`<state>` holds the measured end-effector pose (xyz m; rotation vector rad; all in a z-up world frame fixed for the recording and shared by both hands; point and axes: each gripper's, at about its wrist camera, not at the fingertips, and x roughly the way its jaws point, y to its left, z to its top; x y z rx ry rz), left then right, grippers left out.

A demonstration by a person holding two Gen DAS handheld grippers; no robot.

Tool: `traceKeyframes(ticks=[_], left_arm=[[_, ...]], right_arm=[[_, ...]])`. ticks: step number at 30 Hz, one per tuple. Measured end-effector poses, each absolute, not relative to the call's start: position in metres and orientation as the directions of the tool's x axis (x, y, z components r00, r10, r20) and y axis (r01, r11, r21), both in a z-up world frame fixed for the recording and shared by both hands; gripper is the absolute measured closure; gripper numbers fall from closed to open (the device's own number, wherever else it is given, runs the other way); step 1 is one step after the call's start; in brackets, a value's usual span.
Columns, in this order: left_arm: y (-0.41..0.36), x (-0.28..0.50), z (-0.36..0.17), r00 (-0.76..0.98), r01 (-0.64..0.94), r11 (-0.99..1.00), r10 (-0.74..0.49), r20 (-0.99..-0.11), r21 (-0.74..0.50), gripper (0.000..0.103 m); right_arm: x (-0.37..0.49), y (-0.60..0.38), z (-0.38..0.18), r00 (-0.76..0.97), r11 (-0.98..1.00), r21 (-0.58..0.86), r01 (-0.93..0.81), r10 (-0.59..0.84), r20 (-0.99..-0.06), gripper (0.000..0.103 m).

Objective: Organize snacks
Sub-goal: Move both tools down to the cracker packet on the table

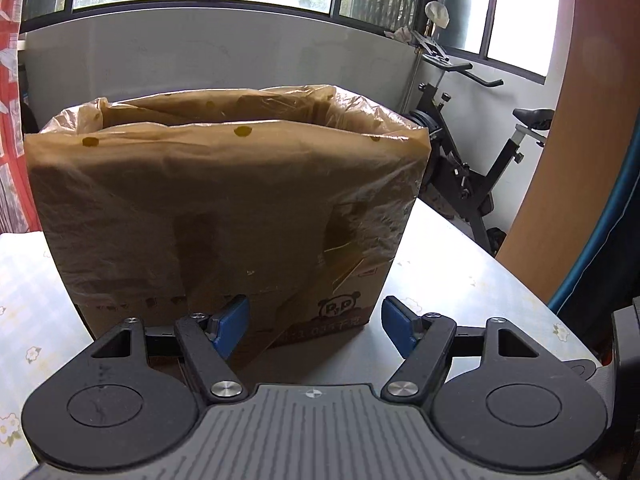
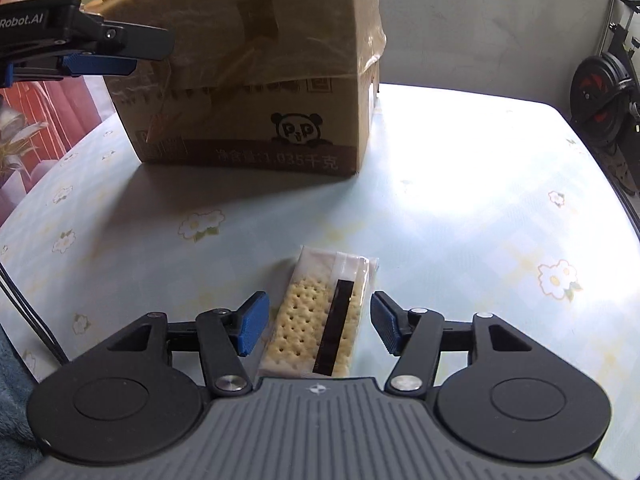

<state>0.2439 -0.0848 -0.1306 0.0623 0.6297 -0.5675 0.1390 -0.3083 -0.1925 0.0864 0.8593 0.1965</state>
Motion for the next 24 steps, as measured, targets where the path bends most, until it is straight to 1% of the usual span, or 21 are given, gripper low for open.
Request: traceKeyframes(ticks=[2,4,7,11,14,15,19,21,24], left_arm=[[-0.082,0.244,-0.139,0.651,0.513,0.85,-0.478,-0.59,-0.123,0.028],[-0.081,0.243,-0.146,0.64,0.503,0.854,-0.473,-0.605,-0.136,0.028],[-0.08,0.245,-0.156,0.626,0.483,0.86,-0.469,-0.623,-0.162,0.028],[-0.076,0.249,-0.165,0.617,0.456,0.874,-0.447,-0.648,-0.169,0.029],[-0.07,0.251,-0.173,0.597,0.439,0.878,-0.446,-0.667,-0.194,0.03],[-0.068,0.252,-0.177,0.588,0.436,0.876,-0.45,-0.672,-0.206,0.03],[-0.068,0.251,-0.191,0.549,0.434,0.869,-0.466,-0.694,-0.24,0.031],[-0.072,0.249,-0.197,0.523,0.446,0.857,-0.484,-0.701,-0.259,0.033],[-0.082,0.248,-0.207,0.488,0.472,0.839,-0.506,-0.711,-0.273,0.035]], right_arm=[[0.14,-0.307,-0.196,0.626,0.976,0.163,-0.143,0.217,-0.749,0.043],[0.143,-0.303,-0.199,0.619,0.975,0.151,-0.162,0.22,-0.754,0.04],[0.152,-0.293,-0.201,0.608,0.966,0.152,-0.207,0.249,-0.754,0.039],[0.165,-0.265,-0.197,0.593,0.921,0.154,-0.358,0.352,-0.725,0.041],[0.164,-0.248,-0.192,0.601,0.899,0.095,-0.427,0.361,-0.714,0.041],[0.161,-0.246,-0.189,0.607,0.895,0.08,-0.438,0.36,-0.708,0.037],[0.146,-0.258,-0.188,0.636,0.919,0.035,-0.393,0.3,-0.711,0.026],[0.14,-0.266,-0.187,0.641,0.942,0.033,-0.333,0.252,-0.725,0.023],[0.125,-0.284,-0.19,0.624,0.962,0.09,-0.257,0.236,-0.745,0.021]])
